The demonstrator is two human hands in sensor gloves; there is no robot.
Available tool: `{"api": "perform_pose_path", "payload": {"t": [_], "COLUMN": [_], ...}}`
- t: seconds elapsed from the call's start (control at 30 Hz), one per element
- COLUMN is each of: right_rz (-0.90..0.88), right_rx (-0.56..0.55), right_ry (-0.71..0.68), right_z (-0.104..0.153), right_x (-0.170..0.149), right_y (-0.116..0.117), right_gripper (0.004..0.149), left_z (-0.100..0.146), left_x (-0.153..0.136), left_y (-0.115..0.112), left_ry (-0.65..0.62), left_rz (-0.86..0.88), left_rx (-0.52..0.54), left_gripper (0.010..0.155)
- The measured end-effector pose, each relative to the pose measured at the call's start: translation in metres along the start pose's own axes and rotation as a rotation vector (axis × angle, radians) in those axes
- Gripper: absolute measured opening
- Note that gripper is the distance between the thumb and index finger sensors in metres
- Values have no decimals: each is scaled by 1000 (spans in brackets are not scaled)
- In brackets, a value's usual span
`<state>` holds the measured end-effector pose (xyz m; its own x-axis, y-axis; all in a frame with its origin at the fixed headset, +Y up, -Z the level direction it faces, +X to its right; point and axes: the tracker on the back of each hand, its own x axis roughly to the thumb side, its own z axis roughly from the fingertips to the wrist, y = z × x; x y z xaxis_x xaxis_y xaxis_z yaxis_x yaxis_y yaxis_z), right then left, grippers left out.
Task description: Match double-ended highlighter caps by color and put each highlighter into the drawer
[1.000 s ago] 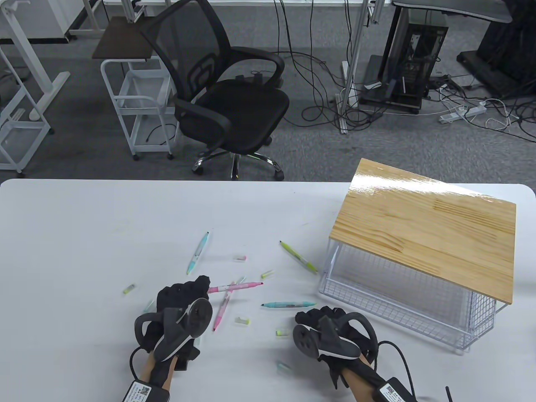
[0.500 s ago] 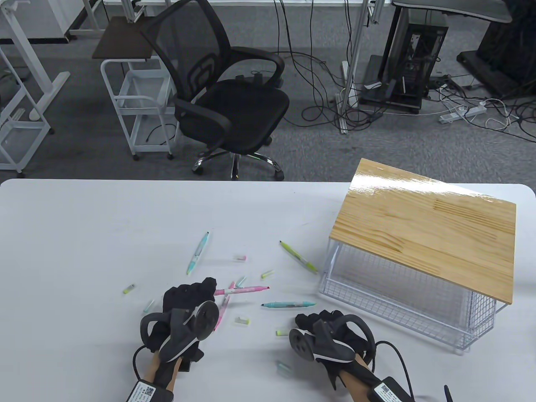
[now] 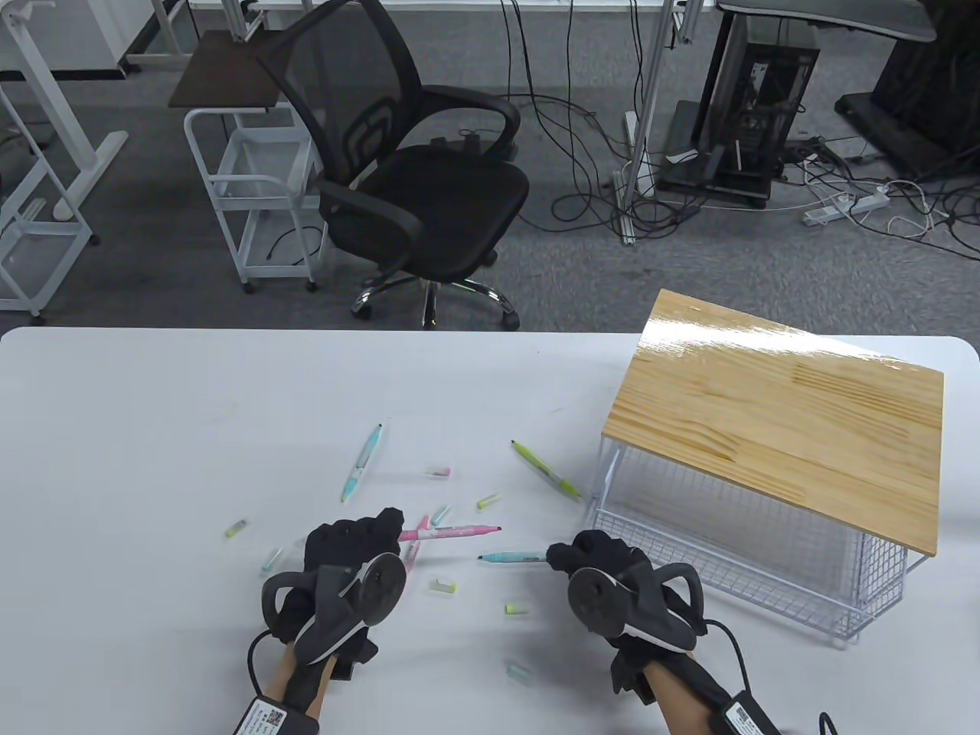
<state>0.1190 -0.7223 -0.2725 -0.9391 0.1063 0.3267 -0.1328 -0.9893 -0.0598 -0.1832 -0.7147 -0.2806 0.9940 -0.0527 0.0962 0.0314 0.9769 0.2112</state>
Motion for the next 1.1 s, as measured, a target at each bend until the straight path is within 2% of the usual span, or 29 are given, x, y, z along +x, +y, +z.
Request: {"api": "perform_pose_path", "payload": {"t": [0.23,0.57,0.73,1.1], "right_rz": [-223,-421,-509,-500], "right_rx": [-127,-230,-223,-116], "right_ry": [80,190,206,170], "right_z": [4,9,8,5], "right_x": [-19,-33,-34,-26], "right_y": [-16,-18,-14,-2], "right_gripper": [45,45,45,44], "left_z": [2,7,10,11], "left_x": [12,30,37,42], "left_y": [4,7,9,10], "left_ry": [-45,-116,-147,-163], "left_rz": [6,5,9,24], "left_rx": [12,18,22,20], "left_gripper": [48,48,48,48]}}
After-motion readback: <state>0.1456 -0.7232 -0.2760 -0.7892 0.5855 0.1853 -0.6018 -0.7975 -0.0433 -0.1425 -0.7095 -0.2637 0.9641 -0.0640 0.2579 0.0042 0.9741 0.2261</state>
